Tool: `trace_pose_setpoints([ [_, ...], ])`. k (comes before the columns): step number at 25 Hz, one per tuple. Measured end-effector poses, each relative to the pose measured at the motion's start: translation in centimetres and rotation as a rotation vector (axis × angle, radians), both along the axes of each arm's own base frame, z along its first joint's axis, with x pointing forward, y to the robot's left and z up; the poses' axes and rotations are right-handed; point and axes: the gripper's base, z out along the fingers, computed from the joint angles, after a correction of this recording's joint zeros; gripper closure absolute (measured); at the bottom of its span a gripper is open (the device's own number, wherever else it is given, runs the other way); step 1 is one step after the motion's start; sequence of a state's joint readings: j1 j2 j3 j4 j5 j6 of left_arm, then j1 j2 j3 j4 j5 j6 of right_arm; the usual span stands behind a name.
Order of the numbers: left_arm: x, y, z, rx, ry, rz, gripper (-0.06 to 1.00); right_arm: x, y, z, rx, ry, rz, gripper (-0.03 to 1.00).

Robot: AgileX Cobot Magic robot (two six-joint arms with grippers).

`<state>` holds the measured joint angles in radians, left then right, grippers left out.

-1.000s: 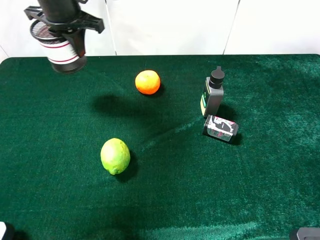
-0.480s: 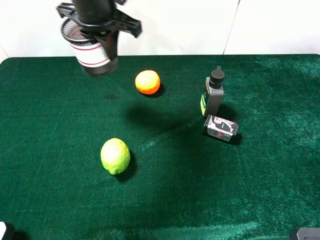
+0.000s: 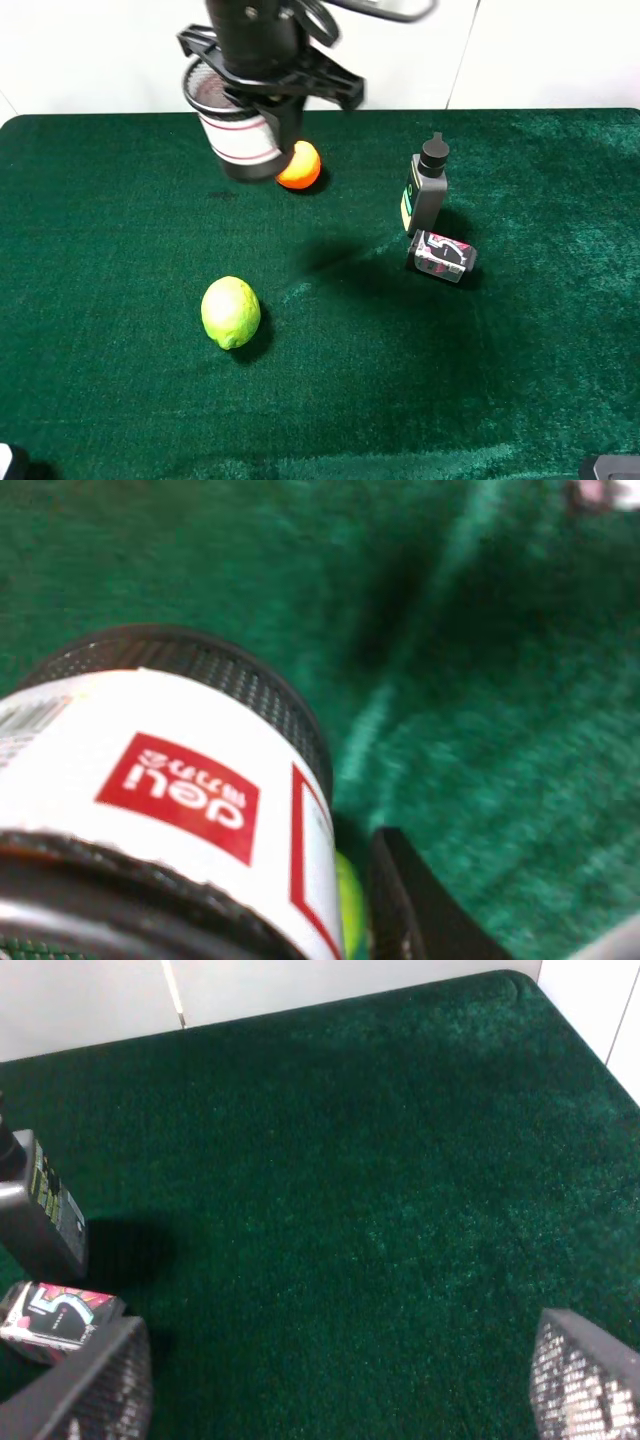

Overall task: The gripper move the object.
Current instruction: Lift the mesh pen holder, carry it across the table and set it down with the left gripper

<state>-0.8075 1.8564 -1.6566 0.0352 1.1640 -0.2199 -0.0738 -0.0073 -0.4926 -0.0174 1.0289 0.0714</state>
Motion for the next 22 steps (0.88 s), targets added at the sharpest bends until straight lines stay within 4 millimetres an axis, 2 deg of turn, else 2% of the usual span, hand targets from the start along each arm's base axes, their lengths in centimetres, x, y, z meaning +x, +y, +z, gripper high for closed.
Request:
trace_pose_setpoints([
  [12, -6.1, -4.8, 0.0, -0.021, 0.023, -0.101, 0.82, 0.0, 0.0, 0.0, 0.0, 0.0, 0.0, 0.4],
  [19, -8.4, -6.1, 0.0, -0.012, 0.009, -0.131, 0.82, 0.0, 0.0, 0.0, 0.0, 0.0, 0.0, 0.4],
  [22, -9.0, -6.4, -0.7, -0.009, 0.016, -0.129, 0.82, 0.0, 0.0, 0.0, 0.0, 0.0, 0.0, 0.4],
])
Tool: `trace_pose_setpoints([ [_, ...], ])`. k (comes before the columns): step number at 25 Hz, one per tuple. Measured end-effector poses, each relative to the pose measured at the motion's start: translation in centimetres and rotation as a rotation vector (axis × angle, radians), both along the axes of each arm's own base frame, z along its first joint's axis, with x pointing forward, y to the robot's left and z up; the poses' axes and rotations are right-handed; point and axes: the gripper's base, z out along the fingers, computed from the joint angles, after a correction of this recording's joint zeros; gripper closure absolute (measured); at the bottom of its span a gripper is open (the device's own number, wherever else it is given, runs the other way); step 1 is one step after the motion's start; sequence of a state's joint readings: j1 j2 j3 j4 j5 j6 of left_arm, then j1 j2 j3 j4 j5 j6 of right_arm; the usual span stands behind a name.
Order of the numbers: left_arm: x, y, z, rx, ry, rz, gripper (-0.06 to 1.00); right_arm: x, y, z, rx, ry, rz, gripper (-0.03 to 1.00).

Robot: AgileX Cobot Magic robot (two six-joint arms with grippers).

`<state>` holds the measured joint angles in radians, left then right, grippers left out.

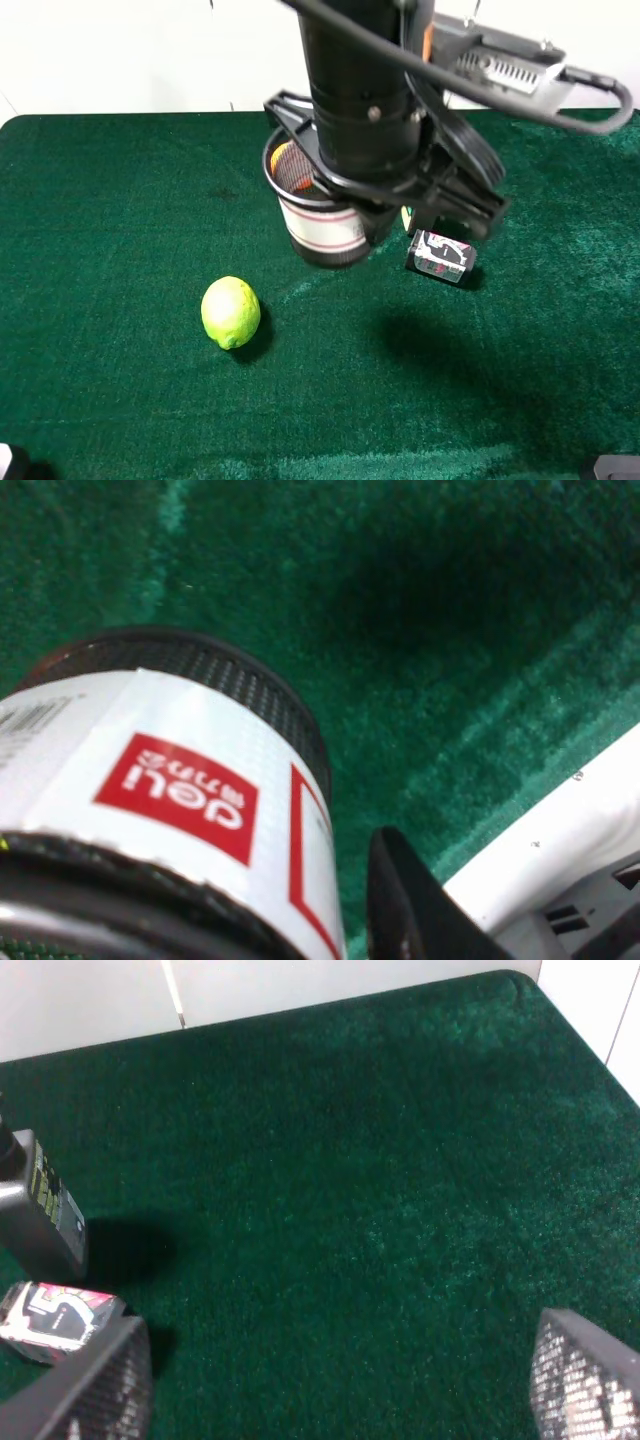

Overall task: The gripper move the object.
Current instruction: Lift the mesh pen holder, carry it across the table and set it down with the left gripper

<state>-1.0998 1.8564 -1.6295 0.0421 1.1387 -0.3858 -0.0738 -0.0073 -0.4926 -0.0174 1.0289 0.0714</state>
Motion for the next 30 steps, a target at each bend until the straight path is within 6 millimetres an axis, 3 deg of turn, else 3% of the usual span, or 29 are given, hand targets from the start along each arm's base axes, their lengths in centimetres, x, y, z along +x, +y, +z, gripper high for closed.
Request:
trace_pose_setpoints([
  [20, -1.8, 1.8, -9.1, 0.001, 0.058, 0.055, 0.82, 0.0, 0.0, 0.0, 0.0, 0.0, 0.0, 0.4],
  [30, -2.1, 2.3, -12.5, 0.001, 0.055, 0.071, 0.82, 0.0, 0.0, 0.0, 0.0, 0.0, 0.0, 0.4],
])
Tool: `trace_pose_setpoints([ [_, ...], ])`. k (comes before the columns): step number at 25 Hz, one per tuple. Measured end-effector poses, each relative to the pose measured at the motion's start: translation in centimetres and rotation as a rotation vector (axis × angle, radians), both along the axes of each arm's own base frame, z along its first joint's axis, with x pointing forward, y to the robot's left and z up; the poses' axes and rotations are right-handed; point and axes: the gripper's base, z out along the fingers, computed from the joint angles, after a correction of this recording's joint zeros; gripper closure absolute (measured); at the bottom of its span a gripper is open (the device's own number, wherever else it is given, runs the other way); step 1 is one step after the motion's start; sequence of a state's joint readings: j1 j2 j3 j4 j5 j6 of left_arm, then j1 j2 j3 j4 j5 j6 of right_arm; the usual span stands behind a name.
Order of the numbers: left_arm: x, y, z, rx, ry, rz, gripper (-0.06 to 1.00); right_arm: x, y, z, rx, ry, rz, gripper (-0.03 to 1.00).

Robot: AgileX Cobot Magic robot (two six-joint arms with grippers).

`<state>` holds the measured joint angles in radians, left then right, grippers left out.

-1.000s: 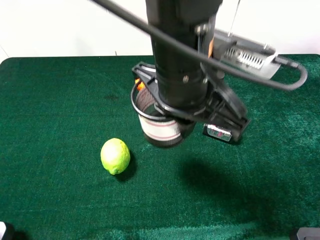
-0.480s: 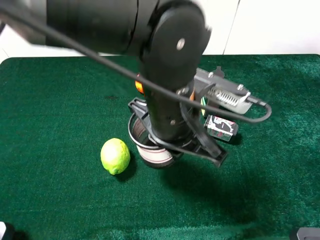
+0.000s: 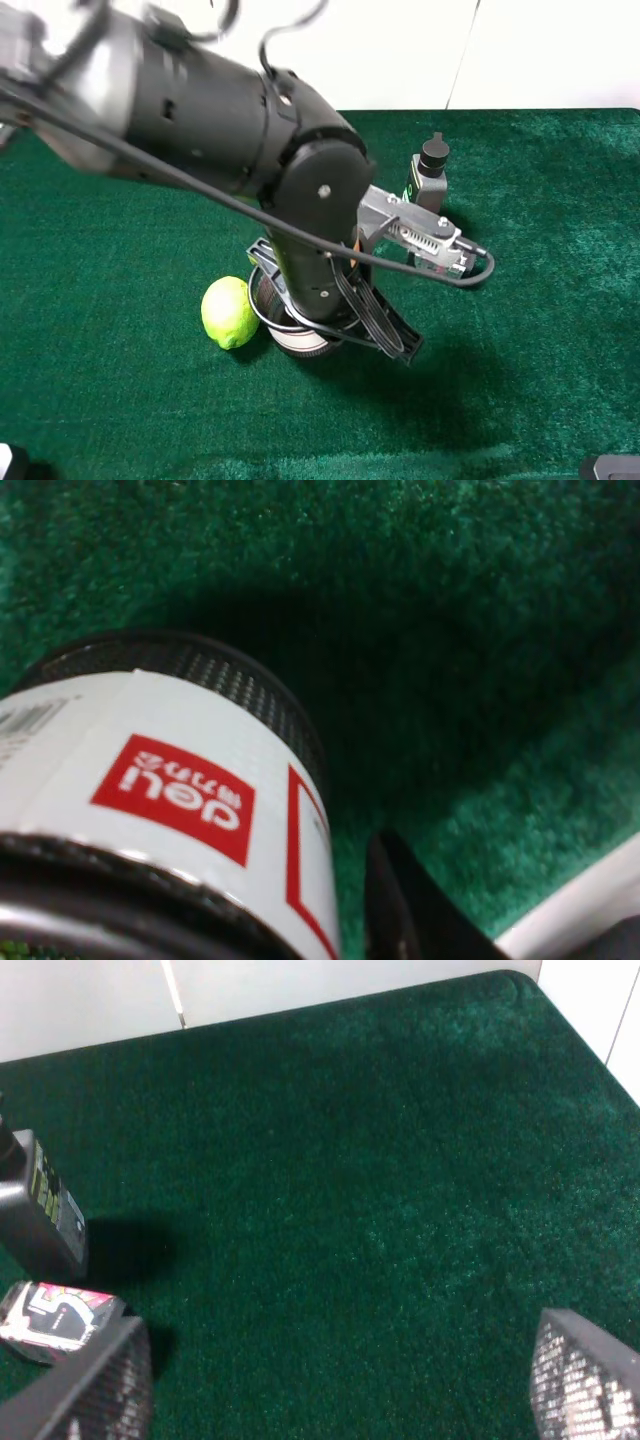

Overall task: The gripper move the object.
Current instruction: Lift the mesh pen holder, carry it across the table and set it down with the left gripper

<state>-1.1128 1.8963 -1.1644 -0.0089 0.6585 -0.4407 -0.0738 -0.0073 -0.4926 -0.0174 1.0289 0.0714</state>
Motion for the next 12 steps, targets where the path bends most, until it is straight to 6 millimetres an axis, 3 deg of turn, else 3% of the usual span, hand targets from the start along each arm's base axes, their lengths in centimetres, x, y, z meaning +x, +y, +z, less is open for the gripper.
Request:
trace_pose_setpoints([
  [12, 0.4, -0.7, -2.4, -0.004, -0.001, 0.006, 0.82, 0.0, 0.0, 0.0, 0.0, 0.0, 0.0, 0.4],
])
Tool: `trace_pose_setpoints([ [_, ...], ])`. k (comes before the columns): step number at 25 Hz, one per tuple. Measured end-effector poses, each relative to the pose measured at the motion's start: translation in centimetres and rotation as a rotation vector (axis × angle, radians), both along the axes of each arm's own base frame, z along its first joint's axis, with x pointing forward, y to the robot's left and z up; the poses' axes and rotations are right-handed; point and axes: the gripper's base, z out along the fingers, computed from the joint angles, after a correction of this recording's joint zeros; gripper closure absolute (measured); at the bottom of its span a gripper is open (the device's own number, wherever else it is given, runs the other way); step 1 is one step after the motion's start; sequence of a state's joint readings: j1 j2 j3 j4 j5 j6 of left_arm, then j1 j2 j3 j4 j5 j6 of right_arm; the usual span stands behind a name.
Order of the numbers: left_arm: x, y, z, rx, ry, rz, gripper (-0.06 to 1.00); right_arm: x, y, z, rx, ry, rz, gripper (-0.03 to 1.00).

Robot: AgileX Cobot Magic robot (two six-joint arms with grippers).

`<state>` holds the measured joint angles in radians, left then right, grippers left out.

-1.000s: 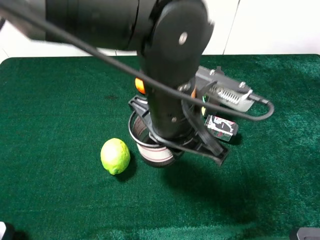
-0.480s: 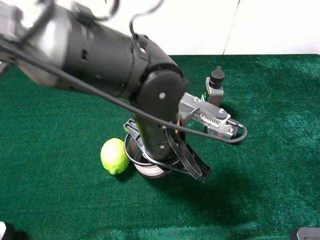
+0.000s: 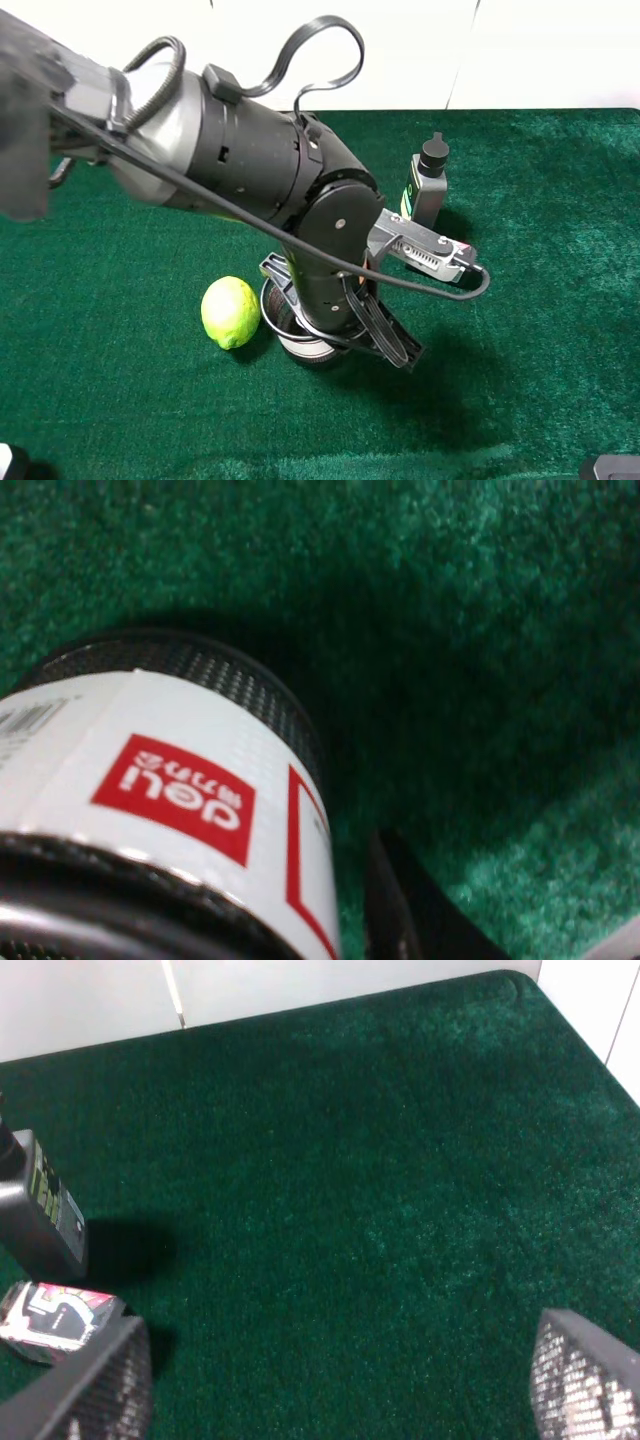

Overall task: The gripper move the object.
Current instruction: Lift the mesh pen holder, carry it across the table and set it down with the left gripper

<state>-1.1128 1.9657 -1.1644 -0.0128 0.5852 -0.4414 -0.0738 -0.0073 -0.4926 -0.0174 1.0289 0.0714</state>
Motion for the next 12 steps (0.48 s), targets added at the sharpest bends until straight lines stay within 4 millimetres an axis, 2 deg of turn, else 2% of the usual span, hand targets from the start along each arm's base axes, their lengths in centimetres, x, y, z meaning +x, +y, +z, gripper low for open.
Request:
trace_pose_setpoints([
  [8, 0.06, -0.12, -0.07, -0.011, -0.006, 0.001, 0.78, 0.0, 0.0, 0.0, 0.0, 0.0, 0.0, 0.4],
  [12, 0.05, -0.13, -0.07, -0.012, -0.004, 0.003, 0.57, 0.0, 0.0, 0.0, 0.0, 0.0, 0.0, 0.4],
])
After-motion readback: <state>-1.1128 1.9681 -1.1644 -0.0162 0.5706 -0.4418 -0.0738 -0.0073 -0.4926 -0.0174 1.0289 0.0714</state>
